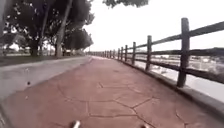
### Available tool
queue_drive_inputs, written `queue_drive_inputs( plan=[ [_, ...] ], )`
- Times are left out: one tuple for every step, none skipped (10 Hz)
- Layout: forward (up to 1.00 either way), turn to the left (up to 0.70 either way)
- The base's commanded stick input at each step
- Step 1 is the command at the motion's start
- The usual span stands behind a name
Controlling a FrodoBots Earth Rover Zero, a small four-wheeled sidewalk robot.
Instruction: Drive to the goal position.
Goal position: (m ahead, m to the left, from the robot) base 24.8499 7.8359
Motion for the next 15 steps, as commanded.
queue_drive_inputs(
  plan=[
    [0.70,0.00],
    [0.70,0.00],
    [0.70,0.00],
    [0.70,0.00],
    [0.70,0.00],
    [0.70,0.02],
    [0.70,0.04],
    [0.70,0.27],
    [0.70,0.34],
    [0.70,0.35],
    [0.70,0.01],
    [0.70,0.00],
    [0.70,0.00],
    [0.70,0.01],
    [0.70,0.02]
  ],
)
